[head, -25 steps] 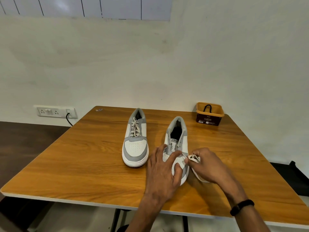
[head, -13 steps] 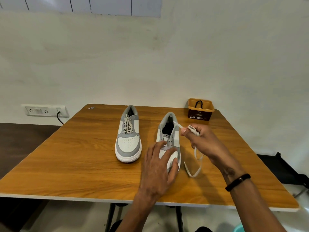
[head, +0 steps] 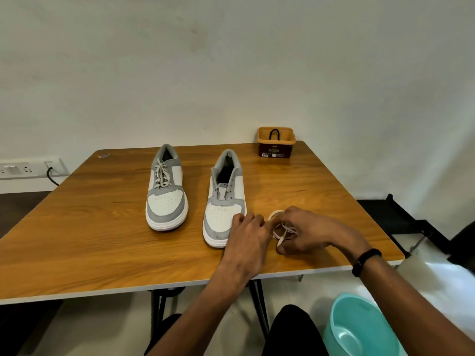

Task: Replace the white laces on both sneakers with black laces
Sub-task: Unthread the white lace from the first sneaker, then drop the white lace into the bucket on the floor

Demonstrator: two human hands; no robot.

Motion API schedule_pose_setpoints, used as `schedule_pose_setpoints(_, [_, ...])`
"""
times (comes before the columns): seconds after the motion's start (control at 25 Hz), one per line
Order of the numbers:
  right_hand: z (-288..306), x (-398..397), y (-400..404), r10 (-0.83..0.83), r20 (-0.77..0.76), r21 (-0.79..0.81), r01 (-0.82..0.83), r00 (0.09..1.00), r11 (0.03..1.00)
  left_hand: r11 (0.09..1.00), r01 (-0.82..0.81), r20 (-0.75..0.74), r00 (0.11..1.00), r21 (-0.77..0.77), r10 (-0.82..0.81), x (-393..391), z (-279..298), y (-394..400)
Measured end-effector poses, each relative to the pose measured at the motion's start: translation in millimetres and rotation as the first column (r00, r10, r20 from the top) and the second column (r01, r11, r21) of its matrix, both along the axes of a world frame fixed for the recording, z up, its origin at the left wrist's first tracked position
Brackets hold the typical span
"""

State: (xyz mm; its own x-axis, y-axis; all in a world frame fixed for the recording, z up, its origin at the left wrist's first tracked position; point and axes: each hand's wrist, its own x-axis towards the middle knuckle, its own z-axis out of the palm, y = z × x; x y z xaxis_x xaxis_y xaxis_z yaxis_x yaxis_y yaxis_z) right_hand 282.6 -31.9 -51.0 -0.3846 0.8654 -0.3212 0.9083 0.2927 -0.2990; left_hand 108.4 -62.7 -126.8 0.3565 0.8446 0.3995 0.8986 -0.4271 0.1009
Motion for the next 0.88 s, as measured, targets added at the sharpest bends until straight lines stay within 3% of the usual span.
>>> schedule_pose_setpoints(0.24, [-22.8, 20.1, -12.0, -0.109, -0.208, 0.189, 0.150, 0.972, 0.970, 0.995, 0.051, 0.257, 0.966, -0.083, -0.028, 34.1, -8.0, 12.3])
schedule_pose_setpoints(0.48, [-29.6, 103.1, -35.0, -0.252, -0.216, 0.206, 0.297, 0.943, 0.933, 0.953, 0.277, 0.459, 0.868, -0.123, -0.193, 112.6, -11.3, 8.1])
schedule_pose_setpoints(0.76, [-37.6, 242.3, -73.4, -0.408, -0.217, 0.086, 0.434, 0.887, 0.897, 0.876, 0.470, 0.428, 0.817, -0.107, -0.386, 230.5, -9.2, -22.5])
schedule_pose_setpoints(0.88, [-66.5, 280.2, -79.3, -0.454, -0.229, -0.029, 0.460, 0.861, 0.887, 0.837, 0.492, 0.340, 0.850, -0.240, -0.402, 266.6, -31.0, -29.5])
